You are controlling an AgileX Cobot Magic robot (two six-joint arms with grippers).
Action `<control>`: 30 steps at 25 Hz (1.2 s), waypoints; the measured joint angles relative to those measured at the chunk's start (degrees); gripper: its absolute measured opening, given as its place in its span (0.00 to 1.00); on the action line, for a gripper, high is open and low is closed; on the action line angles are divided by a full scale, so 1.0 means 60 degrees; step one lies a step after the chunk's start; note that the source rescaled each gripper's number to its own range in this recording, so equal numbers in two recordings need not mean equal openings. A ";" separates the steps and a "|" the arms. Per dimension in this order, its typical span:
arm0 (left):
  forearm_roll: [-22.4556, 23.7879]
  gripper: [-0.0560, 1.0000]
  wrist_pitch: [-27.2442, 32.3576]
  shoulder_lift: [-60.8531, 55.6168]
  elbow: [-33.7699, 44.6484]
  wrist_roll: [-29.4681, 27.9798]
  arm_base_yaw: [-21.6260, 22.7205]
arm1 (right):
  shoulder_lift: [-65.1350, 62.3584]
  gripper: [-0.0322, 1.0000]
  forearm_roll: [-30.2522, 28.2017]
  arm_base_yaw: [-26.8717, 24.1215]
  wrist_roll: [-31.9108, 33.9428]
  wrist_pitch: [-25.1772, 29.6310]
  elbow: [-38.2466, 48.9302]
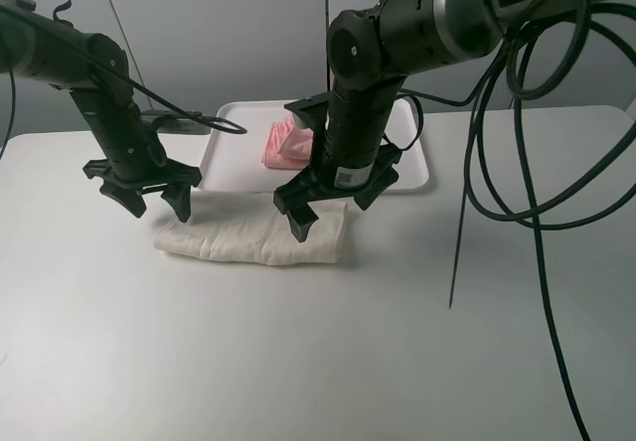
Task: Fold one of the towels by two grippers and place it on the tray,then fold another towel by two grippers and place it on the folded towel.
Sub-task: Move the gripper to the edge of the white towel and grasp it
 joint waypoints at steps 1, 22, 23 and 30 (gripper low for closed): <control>0.0117 0.89 0.0019 0.0000 0.0000 0.0000 0.0000 | 0.0000 1.00 0.0000 0.0000 0.0000 0.0000 0.0000; 0.0421 0.89 0.0076 0.0529 -0.0093 -0.0242 0.0000 | 0.0000 1.00 -0.0036 -0.0006 -0.0044 -0.0078 0.0000; 0.0421 0.89 0.0076 0.0529 -0.0093 -0.0242 0.0000 | 0.0000 1.00 -0.0036 -0.0049 -0.0015 -0.0091 0.0000; 0.0421 0.89 0.0089 0.0529 -0.0093 -0.0242 0.0000 | 0.0000 1.00 0.1244 -0.1269 0.0280 -0.0217 0.0000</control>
